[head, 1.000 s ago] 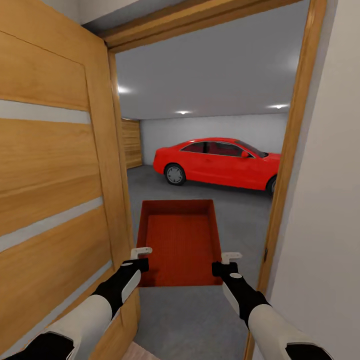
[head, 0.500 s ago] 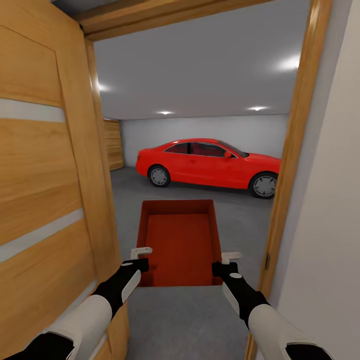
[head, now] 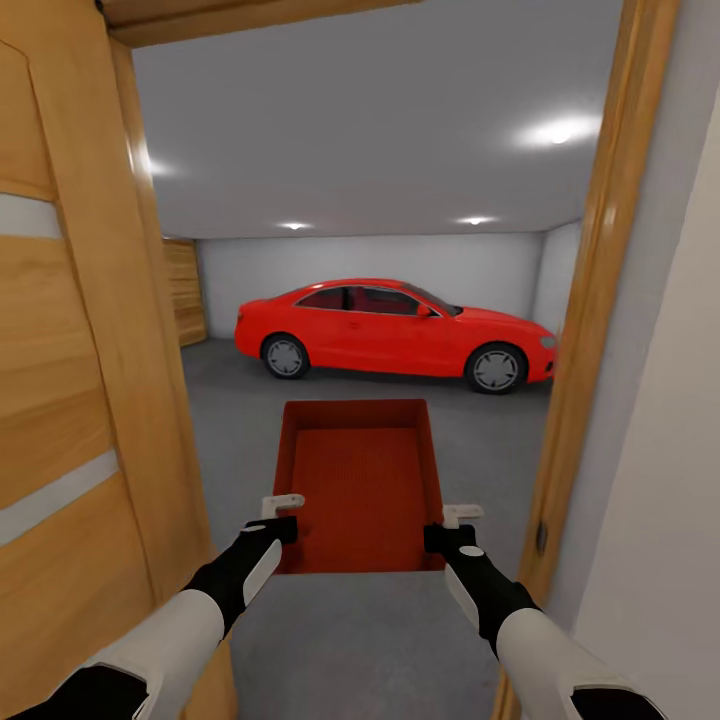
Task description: Move the two storage containers from the living room to the garage. In the garage, place one container on the floor and stack the other container on top of it (either order is fine).
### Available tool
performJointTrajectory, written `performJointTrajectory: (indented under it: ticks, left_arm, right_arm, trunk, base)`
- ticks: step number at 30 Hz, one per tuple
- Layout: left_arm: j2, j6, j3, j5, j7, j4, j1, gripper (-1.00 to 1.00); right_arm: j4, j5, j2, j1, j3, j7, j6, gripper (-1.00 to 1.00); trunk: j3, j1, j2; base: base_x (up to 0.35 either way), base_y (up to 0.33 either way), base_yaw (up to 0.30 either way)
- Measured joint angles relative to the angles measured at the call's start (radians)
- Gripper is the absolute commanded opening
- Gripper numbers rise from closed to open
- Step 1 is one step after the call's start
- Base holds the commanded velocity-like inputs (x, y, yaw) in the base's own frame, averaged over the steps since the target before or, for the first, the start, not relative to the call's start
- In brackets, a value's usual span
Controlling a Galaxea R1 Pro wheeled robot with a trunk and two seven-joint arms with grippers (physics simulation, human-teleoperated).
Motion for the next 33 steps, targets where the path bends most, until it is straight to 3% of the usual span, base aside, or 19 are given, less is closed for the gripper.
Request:
performJointTrajectory:
  ticks: [22,33]
  left_arm:
    - [0.0,-0.001,-0.003,0.005,0.003,0.0,0.0,-1.0]
    - [0.0,-0.006,-0.005,0.006,0.003,-0.001,0.0,-1.0]
  right_arm:
    - [0.0,0.0,-0.001,0.0,0.001,0.002,-0.001,-1.0]
    - [0.0,0.0,-0.001,0.0,0.001,0.001,-0.006,-1.0]
  trunk:
    - [0.0,0.0,0.0]
    - [0.0,0.0,0.0]
  base:
    - [0.204,0.17,-0.238]
    - [0.037,0.023,-0.027]
